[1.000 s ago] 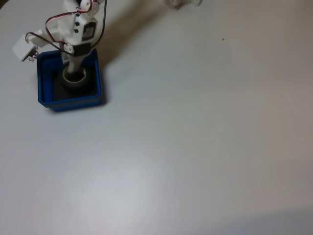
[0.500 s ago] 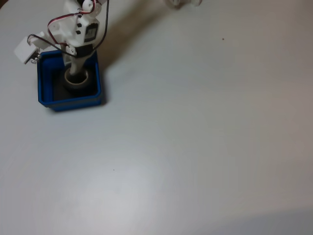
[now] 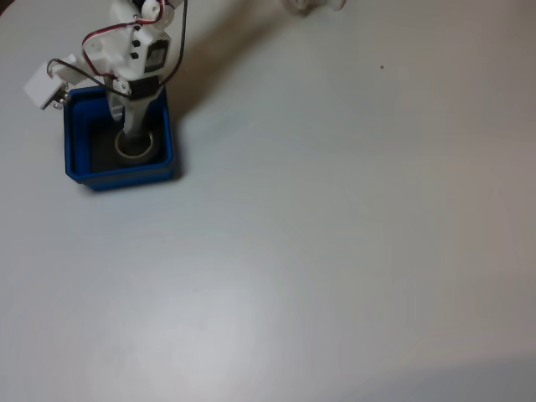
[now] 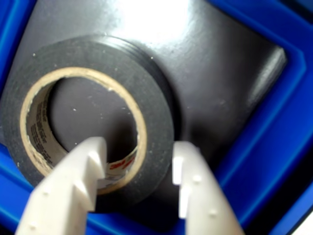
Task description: Pick the black tape roll and drop it in the blue box
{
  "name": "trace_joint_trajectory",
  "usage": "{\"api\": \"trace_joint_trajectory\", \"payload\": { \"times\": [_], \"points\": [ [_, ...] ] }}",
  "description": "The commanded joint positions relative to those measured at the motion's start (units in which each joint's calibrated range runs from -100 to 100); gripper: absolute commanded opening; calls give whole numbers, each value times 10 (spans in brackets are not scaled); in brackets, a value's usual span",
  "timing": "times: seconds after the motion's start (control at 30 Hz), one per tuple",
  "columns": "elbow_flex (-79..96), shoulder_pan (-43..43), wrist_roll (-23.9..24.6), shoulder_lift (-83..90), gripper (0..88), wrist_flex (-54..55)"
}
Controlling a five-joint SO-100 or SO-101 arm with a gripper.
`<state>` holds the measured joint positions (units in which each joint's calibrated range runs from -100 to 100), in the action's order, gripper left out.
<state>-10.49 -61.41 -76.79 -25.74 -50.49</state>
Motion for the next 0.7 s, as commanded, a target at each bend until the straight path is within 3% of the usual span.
{"api": "trace_joint_trajectory", "payload": {
  "times": [0.0,0.23,0.4,0.67],
  "points": [
    [-42,3,-3,10,129,12],
    [-43,3,-3,15,111,28],
    [-43,3,-3,16,0,45],
    [-44,18,-3,27,8,46]
  ]
}}
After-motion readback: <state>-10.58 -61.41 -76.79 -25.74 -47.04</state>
